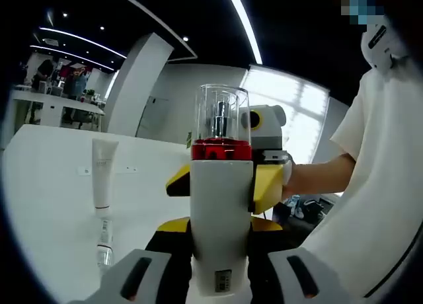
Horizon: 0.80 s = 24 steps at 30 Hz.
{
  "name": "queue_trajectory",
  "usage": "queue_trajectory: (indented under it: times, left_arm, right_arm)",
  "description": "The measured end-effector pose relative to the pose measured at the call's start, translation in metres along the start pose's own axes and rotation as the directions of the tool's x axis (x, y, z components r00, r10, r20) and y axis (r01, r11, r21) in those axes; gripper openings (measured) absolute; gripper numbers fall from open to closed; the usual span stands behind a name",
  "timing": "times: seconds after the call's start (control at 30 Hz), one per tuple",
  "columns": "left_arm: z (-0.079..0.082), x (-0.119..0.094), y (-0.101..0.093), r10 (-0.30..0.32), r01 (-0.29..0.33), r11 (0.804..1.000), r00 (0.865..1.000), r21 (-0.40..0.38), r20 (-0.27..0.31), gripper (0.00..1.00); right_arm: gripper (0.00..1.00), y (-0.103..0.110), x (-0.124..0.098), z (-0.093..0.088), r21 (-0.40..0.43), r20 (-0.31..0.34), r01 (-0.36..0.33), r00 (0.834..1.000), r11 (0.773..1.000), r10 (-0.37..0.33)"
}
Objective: Arrange the skincare products in the storage area until every visible bottle or jar stands upright without overlapping.
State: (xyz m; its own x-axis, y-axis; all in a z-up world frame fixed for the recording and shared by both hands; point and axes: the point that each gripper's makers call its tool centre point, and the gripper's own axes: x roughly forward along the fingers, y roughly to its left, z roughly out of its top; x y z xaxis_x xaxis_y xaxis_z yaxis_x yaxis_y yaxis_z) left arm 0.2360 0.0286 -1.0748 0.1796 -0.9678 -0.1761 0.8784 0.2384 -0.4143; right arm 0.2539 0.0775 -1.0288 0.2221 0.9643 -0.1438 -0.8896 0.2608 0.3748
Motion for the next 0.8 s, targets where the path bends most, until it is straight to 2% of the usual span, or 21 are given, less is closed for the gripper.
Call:
queue_trajectory:
  times: [0.2, 0.27, 0.33, 0.4, 0.43, 0.5, 0.63, 0.67, 0.73, 0.77, 0.8]
  left_arm:
    - [0.005, -0.007, 0.01, 0.09, -0.09, 0.996, 0.996, 0.022, 0.009, 0.33]
    - [0.006, -0.011, 0.018, 0.14, -0.14, 0.99, 0.99, -0.011, 0.015, 0.35]
    - [0.001, -0.015, 0.026, 0.19, -0.19, 0.982, 0.982, 0.018, -0.012, 0.35]
    - [-0.013, -0.021, 0.031, 0.245, -0.241, 0.969, 0.967, 0.051, -0.075, 0.36]
    - [-0.017, -0.022, 0.032, 0.256, -0.252, 0.966, 0.963, 0.055, -0.086, 0.37]
    - [-0.021, -0.026, 0.032, 0.268, -0.264, 0.963, 0.959, 0.054, -0.092, 0.4]
    - [-0.031, -0.037, 0.04, 0.323, -0.32, 0.946, 0.94, 0.044, -0.109, 0.4]
    - [-0.035, -0.043, 0.043, 0.35, -0.349, 0.937, 0.928, 0.032, -0.125, 0.4]
    - [-0.036, -0.049, 0.044, 0.363, -0.362, 0.932, 0.924, 0.035, -0.119, 0.4]
    - [-0.038, -0.054, 0.046, 0.379, -0.378, 0.925, 0.917, 0.031, -0.127, 0.4]
    - [-0.043, -0.061, 0.049, 0.408, -0.407, 0.913, 0.9, 0.044, -0.155, 0.41]
  right_arm:
    - [0.29, -0.005, 0.009, 0.006, -0.031, 0.011, 0.071, 0.997, 0.997, -0.07]
    - [0.29, -0.009, 0.012, 0.007, -0.068, 0.005, 0.098, 0.995, 0.993, -0.098]
    - [0.29, -0.013, 0.014, 0.007, -0.089, 0.005, 0.118, 0.993, 0.989, -0.118]
    - [0.29, -0.021, 0.014, 0.01, -0.083, 0.015, 0.138, 0.99, 0.987, -0.137]
    - [0.29, -0.023, 0.014, 0.011, -0.082, 0.017, 0.138, 0.99, 0.987, -0.137]
    - [0.29, -0.034, 0.011, 0.015, -0.09, 0.03, 0.171, 0.985, 0.981, -0.168]
    - [0.29, -0.052, 0.004, 0.018, -0.111, 0.033, 0.216, 0.976, 0.97, -0.214]
    - [0.29, -0.054, 0.003, 0.018, -0.111, 0.032, 0.22, 0.976, 0.969, -0.217]
    - [0.29, -0.069, -0.003, 0.019, -0.101, 0.035, 0.251, 0.968, 0.963, -0.248]
    - [0.29, -0.077, -0.007, 0.02, -0.101, 0.038, 0.268, 0.963, 0.958, -0.265]
    - [0.29, -0.085, -0.011, 0.021, -0.104, 0.041, 0.288, 0.958, 0.952, -0.285]
